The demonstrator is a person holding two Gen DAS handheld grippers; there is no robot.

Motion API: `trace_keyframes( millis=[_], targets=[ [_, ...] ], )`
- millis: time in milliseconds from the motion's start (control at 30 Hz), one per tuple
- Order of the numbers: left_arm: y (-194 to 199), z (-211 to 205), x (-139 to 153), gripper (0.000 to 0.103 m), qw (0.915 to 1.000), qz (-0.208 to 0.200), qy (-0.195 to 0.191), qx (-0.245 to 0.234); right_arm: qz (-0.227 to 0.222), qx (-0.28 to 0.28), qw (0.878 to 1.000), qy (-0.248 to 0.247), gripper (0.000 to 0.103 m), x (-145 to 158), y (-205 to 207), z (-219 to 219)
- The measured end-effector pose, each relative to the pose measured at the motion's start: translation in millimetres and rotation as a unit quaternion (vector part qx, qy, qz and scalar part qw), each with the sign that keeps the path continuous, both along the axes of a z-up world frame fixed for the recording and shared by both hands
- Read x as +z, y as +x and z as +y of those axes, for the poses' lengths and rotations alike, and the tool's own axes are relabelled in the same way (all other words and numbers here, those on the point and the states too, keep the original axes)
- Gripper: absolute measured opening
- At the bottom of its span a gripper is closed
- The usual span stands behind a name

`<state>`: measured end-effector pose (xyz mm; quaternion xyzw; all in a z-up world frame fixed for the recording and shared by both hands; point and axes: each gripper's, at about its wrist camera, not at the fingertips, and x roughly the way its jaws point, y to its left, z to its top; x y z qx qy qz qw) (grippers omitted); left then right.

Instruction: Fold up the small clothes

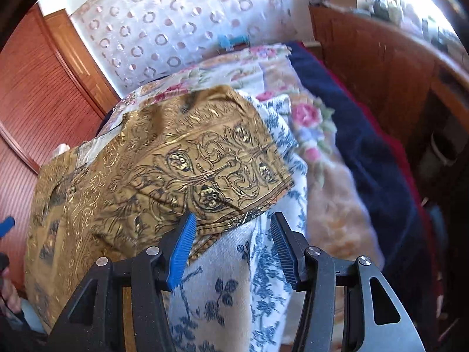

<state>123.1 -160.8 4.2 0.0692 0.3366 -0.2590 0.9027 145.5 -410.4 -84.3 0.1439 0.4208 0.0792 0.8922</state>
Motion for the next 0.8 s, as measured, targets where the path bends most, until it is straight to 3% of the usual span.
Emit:
trace_keyframes(
  millis=[100, 167, 300, 433, 633, 800],
  targets=[
    [2, 3, -4, 0.091, 1.0, 0.005, 0.002, 0.005, 0.006, 0.006, 1.0, 0.009, 0.049, -1, 5, -9],
    [3, 6, -7, 0.091, 0.9999, 0.008, 0.003, 0.01, -0.001, 0.015, 1.0, 0.009, 0.029, 6, 4, -11],
    [6, 15, -9, 0.091, 0.9997, 0.012, 0.0, 0.02, -0.013, 0.009, 0.998, -0.055, 0.008, 14, 4, -2],
    [7, 22, -13, 0.091, 0.9995, 0.011, 0.001, 0.028, -0.035, 0.01, 0.994, -0.104, 0.004, 26, 6, 6],
    [8, 33, -19, 0.091, 0.9991, 0.016, 0.001, 0.038, -0.062, 0.001, 0.99, -0.124, 0.004, 48, 6, 10],
    [9, 45, -19, 0.091, 0.9987, 0.014, -0.001, 0.049, -0.099, 0.035, 0.986, -0.132, 0.004, 70, 3, 39]
  ],
)
